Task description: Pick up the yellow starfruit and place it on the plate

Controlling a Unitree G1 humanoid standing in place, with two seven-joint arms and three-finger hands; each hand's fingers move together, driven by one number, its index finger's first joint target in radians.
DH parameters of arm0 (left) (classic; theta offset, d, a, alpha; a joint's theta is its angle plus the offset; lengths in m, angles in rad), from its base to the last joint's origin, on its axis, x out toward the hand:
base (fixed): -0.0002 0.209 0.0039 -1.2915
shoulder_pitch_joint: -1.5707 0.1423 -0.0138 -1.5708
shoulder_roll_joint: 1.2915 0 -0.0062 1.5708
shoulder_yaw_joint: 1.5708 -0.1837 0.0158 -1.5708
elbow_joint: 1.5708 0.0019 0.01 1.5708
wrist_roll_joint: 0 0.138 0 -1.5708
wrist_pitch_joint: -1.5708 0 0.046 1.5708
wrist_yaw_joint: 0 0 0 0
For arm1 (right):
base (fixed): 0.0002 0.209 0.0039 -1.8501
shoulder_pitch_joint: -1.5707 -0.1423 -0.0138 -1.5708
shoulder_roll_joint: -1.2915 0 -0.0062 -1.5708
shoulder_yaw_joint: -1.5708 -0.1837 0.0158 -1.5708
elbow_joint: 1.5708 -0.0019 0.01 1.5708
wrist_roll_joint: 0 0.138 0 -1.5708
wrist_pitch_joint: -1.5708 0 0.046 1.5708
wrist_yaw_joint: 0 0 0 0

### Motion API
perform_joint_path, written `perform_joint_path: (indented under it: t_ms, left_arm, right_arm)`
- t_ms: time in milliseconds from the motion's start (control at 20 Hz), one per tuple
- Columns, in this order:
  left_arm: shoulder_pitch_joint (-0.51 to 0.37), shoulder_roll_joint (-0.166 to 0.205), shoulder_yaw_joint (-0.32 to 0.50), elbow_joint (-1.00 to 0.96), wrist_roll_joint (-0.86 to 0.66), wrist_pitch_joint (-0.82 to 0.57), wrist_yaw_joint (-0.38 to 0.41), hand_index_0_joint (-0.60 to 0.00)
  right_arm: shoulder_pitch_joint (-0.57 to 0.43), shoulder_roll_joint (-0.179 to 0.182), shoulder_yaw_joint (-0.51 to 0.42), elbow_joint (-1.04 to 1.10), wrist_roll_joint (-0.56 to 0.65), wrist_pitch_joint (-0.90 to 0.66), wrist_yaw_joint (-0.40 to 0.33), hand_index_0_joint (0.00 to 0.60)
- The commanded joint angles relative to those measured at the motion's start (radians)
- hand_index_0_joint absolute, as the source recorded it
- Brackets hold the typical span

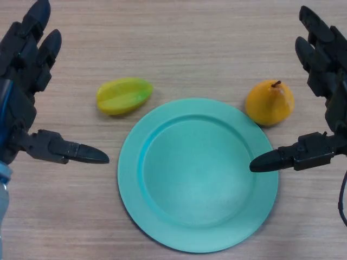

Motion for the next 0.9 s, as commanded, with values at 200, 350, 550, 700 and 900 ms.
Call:
perform_joint_path:
  t_ms: [200, 350, 550, 700, 900]
  left_arm:
    - [-0.048, 0.052, 0.070, -0.040, -0.018, -0.094, 0.017, 0.000]
    - [-0.094, 0.051, 0.028, 0.069, 0.026, -0.142, 0.012, 0.000]
    - [-0.200, 0.051, -0.037, 0.275, 0.143, -0.245, 0.052, 0.000]
    - [-0.282, 0.049, -0.071, 0.424, 0.236, -0.327, 0.098, 0.000]
    - [-0.371, 0.038, -0.105, 0.609, 0.310, -0.389, 0.144, 0.000]
  right_arm:
    - [-0.024, -0.014, -0.027, -0.069, 0.000, -0.134, -0.007, 0.000]
    - [-0.018, -0.014, -0.033, -0.083, 0.004, -0.126, -0.007, 0.000]
    - [-0.016, -0.015, -0.042, -0.114, 0.021, -0.086, -0.016, 0.000]
    - [-0.013, -0.020, -0.044, -0.123, 0.020, -0.083, -0.017, 0.000]
    - [0.008, -0.026, -0.058, -0.143, 0.023, -0.072, -0.006, 0.000]
